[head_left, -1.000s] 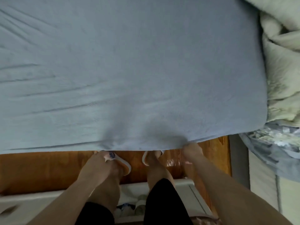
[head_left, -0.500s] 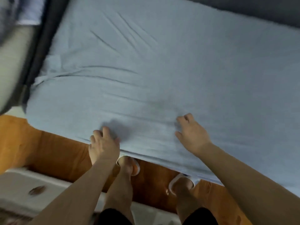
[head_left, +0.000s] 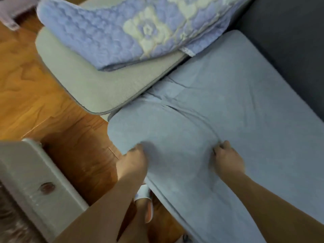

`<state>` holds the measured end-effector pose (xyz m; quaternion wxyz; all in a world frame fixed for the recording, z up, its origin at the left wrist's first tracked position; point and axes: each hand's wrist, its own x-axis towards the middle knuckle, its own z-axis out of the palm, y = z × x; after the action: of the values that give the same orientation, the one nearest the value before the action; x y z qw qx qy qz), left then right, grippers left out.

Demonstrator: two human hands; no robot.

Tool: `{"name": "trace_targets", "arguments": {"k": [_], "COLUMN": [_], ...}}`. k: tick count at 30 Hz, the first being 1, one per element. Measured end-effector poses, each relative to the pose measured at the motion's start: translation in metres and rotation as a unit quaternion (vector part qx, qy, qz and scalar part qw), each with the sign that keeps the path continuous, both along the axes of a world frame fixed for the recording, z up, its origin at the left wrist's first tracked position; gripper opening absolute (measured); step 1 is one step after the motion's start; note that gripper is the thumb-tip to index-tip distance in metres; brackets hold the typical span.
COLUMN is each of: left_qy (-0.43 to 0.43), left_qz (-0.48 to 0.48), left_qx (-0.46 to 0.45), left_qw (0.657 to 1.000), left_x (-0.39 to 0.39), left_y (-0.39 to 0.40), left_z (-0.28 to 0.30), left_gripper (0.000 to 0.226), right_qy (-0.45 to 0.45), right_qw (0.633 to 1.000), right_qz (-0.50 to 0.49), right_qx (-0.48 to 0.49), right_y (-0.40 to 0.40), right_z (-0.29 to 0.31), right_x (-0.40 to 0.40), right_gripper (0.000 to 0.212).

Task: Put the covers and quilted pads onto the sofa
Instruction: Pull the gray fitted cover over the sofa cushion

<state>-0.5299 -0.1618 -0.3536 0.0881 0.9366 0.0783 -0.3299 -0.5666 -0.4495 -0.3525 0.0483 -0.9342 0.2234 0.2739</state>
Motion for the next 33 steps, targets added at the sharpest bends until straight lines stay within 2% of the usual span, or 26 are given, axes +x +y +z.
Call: {"name": "trace_targets", "arguments": {"k": [4,8,11,13,15,17,19,21,23,25,26,27,29,30,33], "left_qy": [-0.035,-0.058,-0.092,-0.133,-0.172,-0.203,-0.218,-0.210,-0.185,-0.170,-0.174,-0.181,-0.194,-0.204,-0.225], "left_qz": [0.086,0.149,0.128,0.153,0.196,0.214,0.217,0.252,0.331,0.400,0.409,0.396,0.327,0.286,0.115], "left_qx": [0.036,-0.072,-0.087,-0.070,-0.060,-0.062,-0.076,-0.078,-0.068,-0.069,-0.068,-0.063,-0.035,-0.024,-0.016], "left_qw": [0.995,0.985,0.984,0.977,0.964,0.953,0.949,0.942,0.923,0.898,0.893,0.898,0.924,0.936,0.967], "left_x": [0.052,0.084,0.088,0.089,0.094,0.097,0.098,0.098,0.103,0.107,0.107,0.105,0.095,0.087,0.063], "left_y": [0.069,0.084,0.061,0.048,0.044,0.045,0.047,0.055,0.064,0.067,0.063,0.057,0.040,0.030,-0.002], "left_z": [0.005,0.005,-0.005,-0.017,-0.030,-0.039,-0.043,-0.044,-0.045,-0.045,-0.044,-0.043,-0.042,-0.043,-0.042], "left_gripper": [0.026,0.040,0.045,0.041,0.035,0.030,0.027,0.027,0.028,0.027,0.027,0.026,0.031,0.038,0.063], "right_qy": [-0.109,-0.122,-0.143,-0.133,-0.112,-0.101,-0.133,-0.162,-0.239,-0.350,-0.378,-0.366,-0.295,-0.267,-0.174], "right_qw": [0.991,0.985,0.979,0.979,0.982,0.983,0.977,0.968,0.961,0.932,0.917,0.920,0.938,0.932,0.920], "right_qz": [0.075,0.097,0.118,0.139,0.146,0.139,0.156,0.182,0.126,-0.014,-0.049,-0.034,0.113,0.196,0.317], "right_qx": [0.006,0.076,0.086,0.070,0.054,0.060,0.065,0.058,0.062,0.098,0.122,0.136,0.142,0.146,0.152], "right_y": [0.014,0.035,0.047,0.048,0.040,0.031,0.026,0.029,0.035,0.036,0.036,0.037,0.038,0.035,0.023], "right_z": [0.023,0.021,0.015,0.010,-0.002,-0.014,-0.024,-0.026,-0.022,-0.018,-0.020,-0.022,-0.036,-0.044,-0.046], "right_x": [0.044,0.090,0.138,0.170,0.199,0.218,0.230,0.239,0.254,0.272,0.277,0.276,0.258,0.245,0.220], "right_gripper": [0.011,0.015,0.040,0.054,0.056,0.045,0.021,0.011,0.015,0.013,0.012,0.013,0.014,0.017,0.046]}}
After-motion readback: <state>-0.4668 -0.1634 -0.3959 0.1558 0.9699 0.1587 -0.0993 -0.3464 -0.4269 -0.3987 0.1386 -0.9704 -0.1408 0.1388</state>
